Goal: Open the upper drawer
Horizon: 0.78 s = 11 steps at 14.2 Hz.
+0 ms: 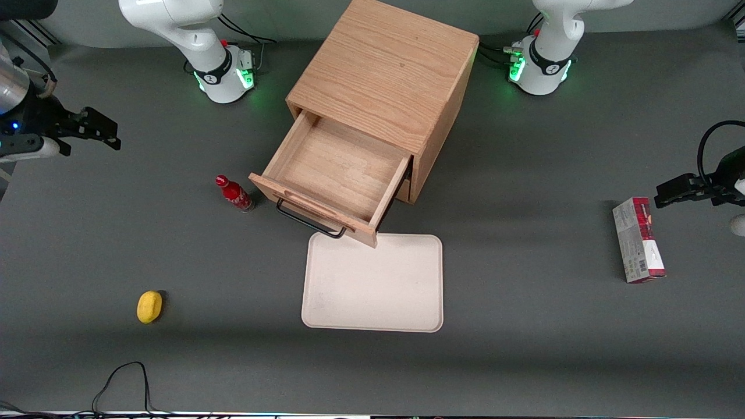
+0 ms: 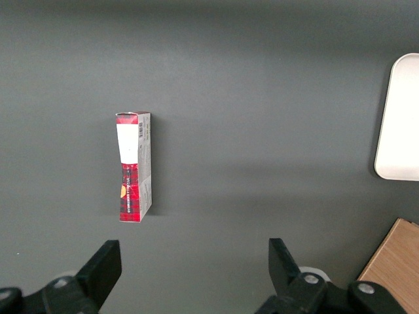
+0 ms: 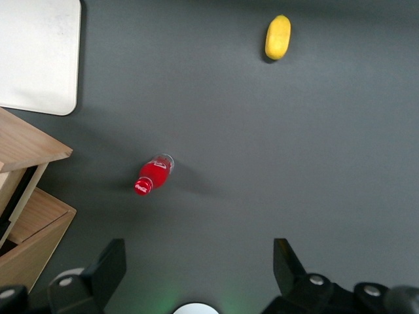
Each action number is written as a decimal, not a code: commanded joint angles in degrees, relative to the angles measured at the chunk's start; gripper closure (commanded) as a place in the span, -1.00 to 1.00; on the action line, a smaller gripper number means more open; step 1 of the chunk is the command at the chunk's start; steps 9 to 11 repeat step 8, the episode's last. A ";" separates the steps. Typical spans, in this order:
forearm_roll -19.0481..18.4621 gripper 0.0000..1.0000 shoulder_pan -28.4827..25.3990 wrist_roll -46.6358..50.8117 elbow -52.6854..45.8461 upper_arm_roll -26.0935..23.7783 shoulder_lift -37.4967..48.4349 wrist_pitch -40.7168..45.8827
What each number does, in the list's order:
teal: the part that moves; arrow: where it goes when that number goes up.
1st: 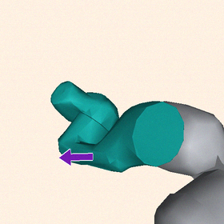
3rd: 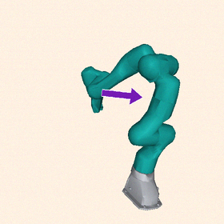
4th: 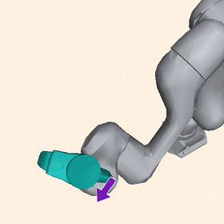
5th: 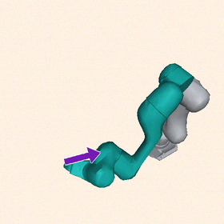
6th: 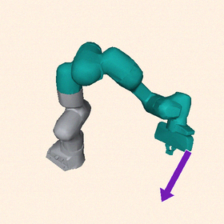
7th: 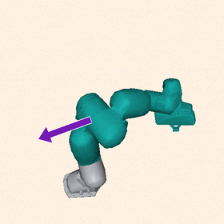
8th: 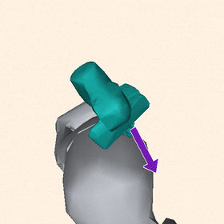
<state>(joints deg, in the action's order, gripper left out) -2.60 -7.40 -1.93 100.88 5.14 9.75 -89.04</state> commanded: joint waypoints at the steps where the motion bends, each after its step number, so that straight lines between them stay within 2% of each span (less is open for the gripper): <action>1: -1.27 -1.00 -0.51 6.29 2.04 -0.22 0.98 -2.19; 4: -0.39 -1.00 -0.51 7.29 1.87 -0.31 0.72 -2.54; 5: 1.09 -1.00 -0.51 7.29 1.61 -0.22 0.63 -2.89; 11: 1.81 -1.00 -0.51 7.29 1.43 0.13 0.10 -3.16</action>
